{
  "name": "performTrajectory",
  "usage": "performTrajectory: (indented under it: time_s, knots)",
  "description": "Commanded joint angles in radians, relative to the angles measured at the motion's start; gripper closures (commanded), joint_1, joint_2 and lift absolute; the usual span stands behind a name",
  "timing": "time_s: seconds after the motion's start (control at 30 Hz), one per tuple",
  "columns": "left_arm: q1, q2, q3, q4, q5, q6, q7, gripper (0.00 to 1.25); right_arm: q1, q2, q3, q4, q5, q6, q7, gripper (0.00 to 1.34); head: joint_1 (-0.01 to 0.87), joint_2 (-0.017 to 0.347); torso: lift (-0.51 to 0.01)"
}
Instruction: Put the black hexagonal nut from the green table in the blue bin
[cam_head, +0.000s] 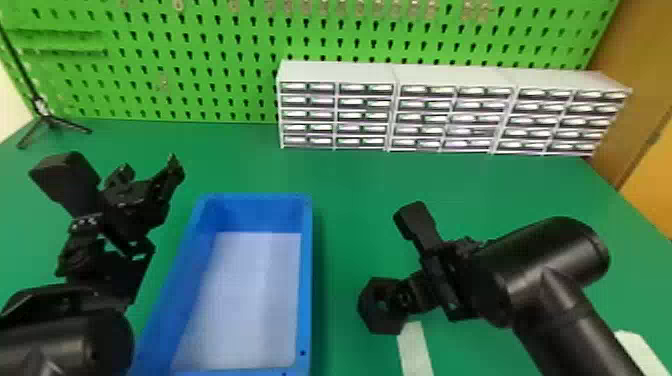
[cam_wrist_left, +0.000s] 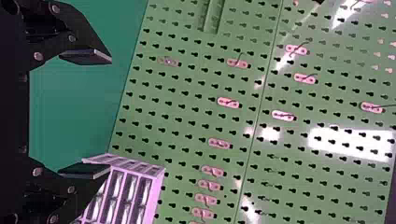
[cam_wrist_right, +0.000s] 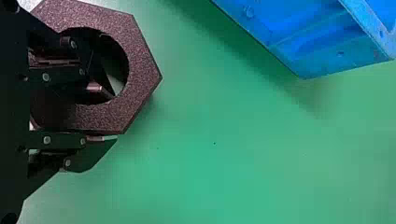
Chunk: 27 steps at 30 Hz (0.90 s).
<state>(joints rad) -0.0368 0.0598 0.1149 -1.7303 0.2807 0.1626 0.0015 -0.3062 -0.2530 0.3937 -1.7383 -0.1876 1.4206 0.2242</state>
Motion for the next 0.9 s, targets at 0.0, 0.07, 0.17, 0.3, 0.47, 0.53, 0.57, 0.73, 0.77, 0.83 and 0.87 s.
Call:
performTrajectory:
  time_s: [0.0,0.07,0.17,0.3,0.47,0.53,0.57,0.73,0.77,0.83,0.87]
  knots:
    - [0.000,0.000,0.000,0.000,0.000,0.000,0.000,0.43,-0.004,-0.002,0.014,-0.001,0.007,0.001,0.000,1.01,0.692,0.008,-0.097]
    - [0.000,0.000,0.000,0.000,0.000,0.000,0.000,0.43,-0.004,-0.002,0.016,-0.001,0.007,0.001,0.001,1.01,0.692,0.008,-0.097]
    - [0.000,0.000,0.000,0.000,0.000,0.000,0.000,0.43,-0.004,-0.002,0.016,-0.001,0.008,0.001,0.001,1.01,0.692,0.008,-0.097]
    - [0.000,0.000,0.000,0.000,0.000,0.000,0.000,0.43,-0.004,-0.002,0.010,-0.004,0.013,0.000,0.001,1.01,0.692,0.008,-0.097]
    - [0.001,0.000,0.002,0.000,-0.003,0.000,0.000,0.43,-0.001,-0.002,-0.013,-0.015,0.034,-0.005,0.001,1.01,0.692,0.008,-0.097]
    - [0.003,0.000,0.003,0.002,-0.009,0.000,0.000,0.43,0.006,-0.002,-0.022,-0.021,0.059,-0.026,0.001,1.01,0.692,0.008,-0.097]
    - [0.003,0.000,0.003,0.003,-0.009,0.000,0.000,0.43,0.009,0.000,-0.029,-0.024,0.079,-0.037,0.001,1.01,0.692,0.008,-0.097]
    - [0.005,0.000,0.000,0.006,-0.009,0.000,0.000,0.43,0.030,0.011,-0.067,-0.053,0.203,-0.068,0.001,1.01,0.692,0.008,-0.097]
    - [0.005,0.000,0.000,0.006,-0.008,0.000,0.000,0.43,0.035,0.012,-0.082,-0.060,0.214,-0.081,0.001,1.01,0.692,0.008,-0.097]
    - [0.005,0.000,0.002,0.006,-0.009,0.000,0.000,0.43,0.055,0.014,-0.128,-0.067,0.218,-0.135,0.001,1.01,0.692,0.008,-0.097]
    - [0.005,0.000,0.002,0.006,-0.008,0.000,0.000,0.43,0.064,0.017,-0.148,-0.070,0.217,-0.167,0.003,1.01,0.692,0.008,-0.097]
